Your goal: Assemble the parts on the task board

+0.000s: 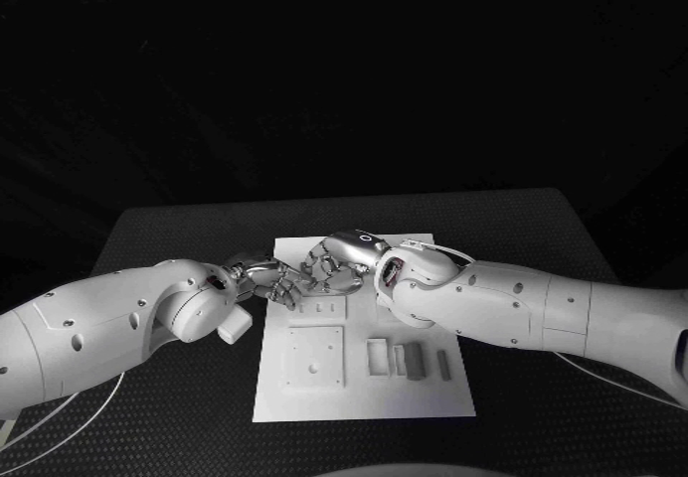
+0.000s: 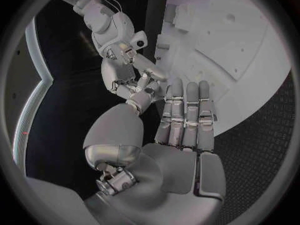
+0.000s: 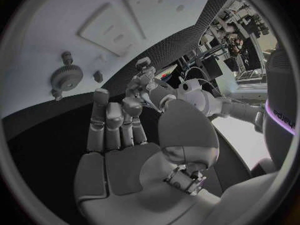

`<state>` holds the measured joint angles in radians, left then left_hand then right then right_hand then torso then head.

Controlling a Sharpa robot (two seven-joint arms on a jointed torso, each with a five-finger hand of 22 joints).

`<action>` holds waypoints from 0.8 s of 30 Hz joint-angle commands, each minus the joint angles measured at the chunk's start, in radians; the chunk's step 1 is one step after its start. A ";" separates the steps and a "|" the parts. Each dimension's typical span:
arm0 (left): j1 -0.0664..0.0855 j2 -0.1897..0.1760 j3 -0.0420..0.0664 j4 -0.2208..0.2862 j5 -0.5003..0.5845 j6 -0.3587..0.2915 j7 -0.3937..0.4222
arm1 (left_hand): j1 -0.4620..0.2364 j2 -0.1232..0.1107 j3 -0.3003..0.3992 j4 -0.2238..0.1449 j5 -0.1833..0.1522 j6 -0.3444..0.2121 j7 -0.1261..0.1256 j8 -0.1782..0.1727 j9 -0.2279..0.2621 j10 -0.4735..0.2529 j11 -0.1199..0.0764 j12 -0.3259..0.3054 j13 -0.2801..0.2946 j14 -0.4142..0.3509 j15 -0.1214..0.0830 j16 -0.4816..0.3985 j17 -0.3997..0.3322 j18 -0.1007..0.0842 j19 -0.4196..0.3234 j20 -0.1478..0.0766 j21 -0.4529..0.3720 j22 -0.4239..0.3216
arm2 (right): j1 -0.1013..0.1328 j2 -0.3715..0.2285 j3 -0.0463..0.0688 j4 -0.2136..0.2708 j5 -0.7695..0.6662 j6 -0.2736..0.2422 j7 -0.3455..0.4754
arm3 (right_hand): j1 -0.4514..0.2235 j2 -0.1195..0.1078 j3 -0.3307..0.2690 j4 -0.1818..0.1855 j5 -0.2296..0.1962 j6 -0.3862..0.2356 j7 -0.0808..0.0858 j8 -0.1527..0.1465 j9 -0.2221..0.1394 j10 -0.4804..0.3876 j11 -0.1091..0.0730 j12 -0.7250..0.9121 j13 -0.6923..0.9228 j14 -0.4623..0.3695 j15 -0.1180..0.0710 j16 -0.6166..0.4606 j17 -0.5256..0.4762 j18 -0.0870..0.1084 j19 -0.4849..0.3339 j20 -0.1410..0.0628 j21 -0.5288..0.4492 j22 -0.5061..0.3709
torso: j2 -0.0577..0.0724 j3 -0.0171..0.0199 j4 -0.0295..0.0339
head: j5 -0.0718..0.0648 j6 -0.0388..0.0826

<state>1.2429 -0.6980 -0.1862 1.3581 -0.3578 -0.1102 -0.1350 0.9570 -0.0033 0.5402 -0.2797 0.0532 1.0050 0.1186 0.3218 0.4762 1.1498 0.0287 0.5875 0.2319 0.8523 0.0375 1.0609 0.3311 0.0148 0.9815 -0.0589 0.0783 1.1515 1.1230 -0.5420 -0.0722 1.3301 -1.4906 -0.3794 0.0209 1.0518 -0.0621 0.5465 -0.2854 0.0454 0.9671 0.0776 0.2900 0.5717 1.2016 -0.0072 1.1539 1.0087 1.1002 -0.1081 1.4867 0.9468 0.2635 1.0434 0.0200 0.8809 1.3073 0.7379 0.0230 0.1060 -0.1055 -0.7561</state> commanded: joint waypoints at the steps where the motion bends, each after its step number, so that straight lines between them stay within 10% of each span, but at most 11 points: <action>1: 0.001 0.004 0.001 0.002 -0.003 -0.005 0.009 | 0.014 0.010 0.014 0.000 -0.003 0.013 -0.003 0.009 0.003 0.011 -0.001 -0.003 0.003 0.008 0.000 0.005 0.002 -0.008 0.010 -0.001 0.001 0.002 | 0.000 0.001 0.000 0.004 -0.001 0.008 0.005 | -0.011 -0.002 0.006 0.001 0.003 0.019 0.023 -0.005 0.001 -0.002 -0.004 0.002 0.001 -0.002 -0.007 0.003 -0.001 -0.002 0.006 -0.002 0.005 0.012 | 0.000 0.0004 0.0003 | 0.000 0.000; 12: 0.001 0.006 0.001 -0.001 -0.001 -0.019 0.013 | 0.016 0.031 0.040 0.011 -0.004 0.028 -0.011 0.019 0.010 0.030 -0.007 -0.004 0.012 0.018 -0.004 0.009 0.006 -0.009 0.019 -0.005 0.004 0.006 | 0.000 0.000 0.000 -0.001 -0.001 0.026 -0.011 | -0.016 -0.010 0.005 0.000 0.003 0.008 0.026 -0.012 -0.001 -0.004 -0.002 0.000 0.001 -0.003 -0.006 0.001 -0.002 -0.002 0.005 -0.002 0.003 0.012 | 0.000 0.0011 -0.0006 | 0.000 0.000; 17: 0.001 0.007 0.001 -0.004 0.002 -0.039 0.008 | 0.005 0.036 0.050 0.021 -0.004 0.042 -0.017 0.026 0.016 0.047 -0.013 -0.002 0.019 0.025 -0.008 0.010 0.008 -0.009 0.024 -0.008 0.006 0.010 | 0.000 -0.009 0.000 -0.014 -0.001 0.012 -0.016 | -0.024 -0.055 0.007 0.000 0.003 -0.150 0.075 -0.102 -0.040 -0.039 0.043 -0.022 -0.007 -0.021 0.036 -0.015 -0.008 -0.002 -0.011 0.003 -0.010 0.008 | 0.000 0.0013 -0.0013 | 0.001 0.001; 24: 0.001 0.008 0.001 -0.008 0.000 -0.042 -0.010 | -0.014 0.042 0.056 0.025 -0.003 0.056 -0.024 0.034 0.021 0.069 -0.021 -0.001 0.032 0.031 -0.012 0.015 0.013 -0.009 0.029 -0.013 0.009 0.017 | 0.004 -0.036 0.004 -0.013 0.015 -0.032 -0.016 | -0.024 -0.086 0.015 0.007 0.003 -0.181 0.094 -0.118 -0.048 -0.064 0.063 -0.028 -0.010 -0.037 0.057 -0.027 -0.014 -0.003 -0.028 0.014 -0.020 0.007 | -0.001 0.0025 -0.0032 | 0.002 0.001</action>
<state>1.2430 -0.6931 -0.1859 1.3491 -0.3573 -0.1399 -0.1383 0.9505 0.0389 0.5907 -0.2563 0.0449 1.0466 0.1044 0.3523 0.4852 1.2122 0.0085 0.5875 0.2638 0.8774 0.0269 1.0720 0.3433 0.0148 1.0030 -0.0734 0.0823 1.1679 1.1247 -0.5738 -0.0707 1.3136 -1.4870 -0.3851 0.0088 1.0308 -0.1385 0.5549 -0.2771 0.0456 0.7904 0.1712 0.1749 0.5253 1.1433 0.0537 1.1295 1.0000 1.0622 -0.0601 1.4667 0.9344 0.2452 1.0217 0.0341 0.8667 1.3073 0.7375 0.0247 0.1034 -0.1032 -0.7544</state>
